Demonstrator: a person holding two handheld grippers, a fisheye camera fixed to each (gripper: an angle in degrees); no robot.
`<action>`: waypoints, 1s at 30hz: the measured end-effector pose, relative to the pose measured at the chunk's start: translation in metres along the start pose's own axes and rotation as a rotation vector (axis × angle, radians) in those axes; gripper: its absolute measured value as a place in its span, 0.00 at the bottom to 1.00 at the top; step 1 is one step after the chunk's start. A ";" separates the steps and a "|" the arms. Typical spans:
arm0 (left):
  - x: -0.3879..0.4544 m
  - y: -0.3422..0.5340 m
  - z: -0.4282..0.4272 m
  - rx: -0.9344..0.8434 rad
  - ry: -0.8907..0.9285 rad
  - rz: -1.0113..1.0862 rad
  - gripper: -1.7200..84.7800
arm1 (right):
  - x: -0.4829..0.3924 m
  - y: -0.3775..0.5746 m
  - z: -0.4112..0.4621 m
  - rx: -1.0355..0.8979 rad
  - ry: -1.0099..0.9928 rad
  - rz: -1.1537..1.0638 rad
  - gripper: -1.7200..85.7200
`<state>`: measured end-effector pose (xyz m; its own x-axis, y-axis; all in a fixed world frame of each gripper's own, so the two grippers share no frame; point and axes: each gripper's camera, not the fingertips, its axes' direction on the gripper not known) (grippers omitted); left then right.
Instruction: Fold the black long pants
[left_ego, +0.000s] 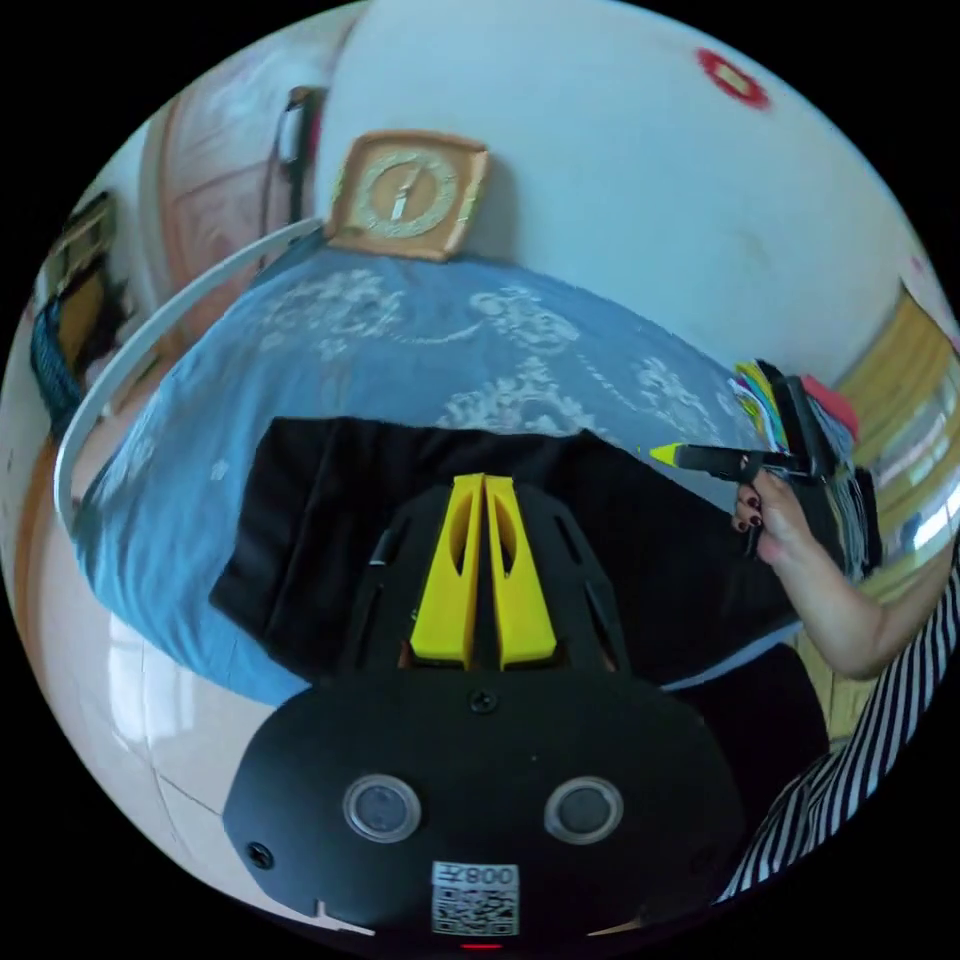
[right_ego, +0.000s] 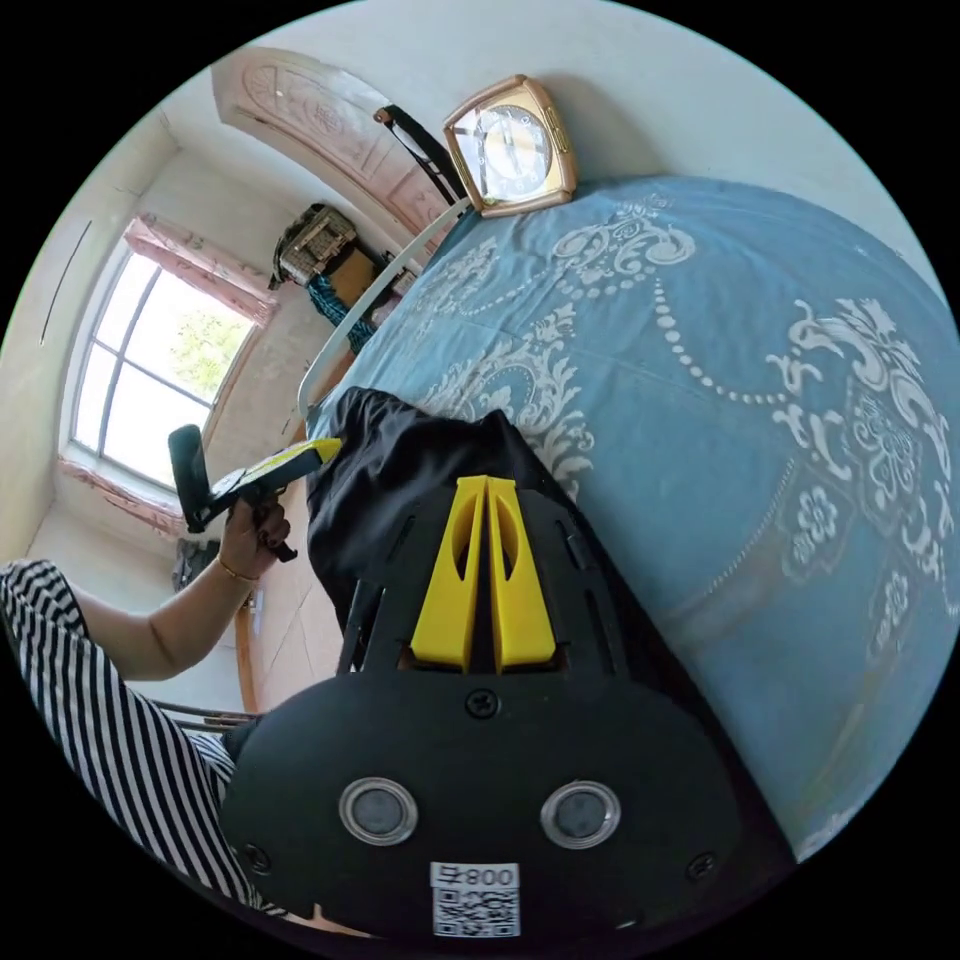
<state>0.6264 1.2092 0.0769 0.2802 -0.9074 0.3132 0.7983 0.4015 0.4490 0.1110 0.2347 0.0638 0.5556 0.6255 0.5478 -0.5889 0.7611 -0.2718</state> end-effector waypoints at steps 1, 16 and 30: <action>0.014 -0.003 0.009 -0.018 0.020 0.039 0.02 | 0.004 0.023 -0.004 -0.025 0.035 0.005 0.02; 0.230 -0.054 0.204 -0.289 0.098 0.222 0.02 | 0.107 0.269 -0.055 0.055 0.165 0.198 0.02; 0.487 -0.102 0.438 -0.447 0.030 0.391 0.02 | 0.227 0.522 -0.107 0.301 0.085 0.443 0.02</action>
<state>0.4476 0.7805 0.5501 0.6085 -0.7083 0.3578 0.7779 0.6215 -0.0926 -0.0074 0.7924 -0.0377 0.2543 0.8963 0.3634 -0.9127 0.3467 -0.2165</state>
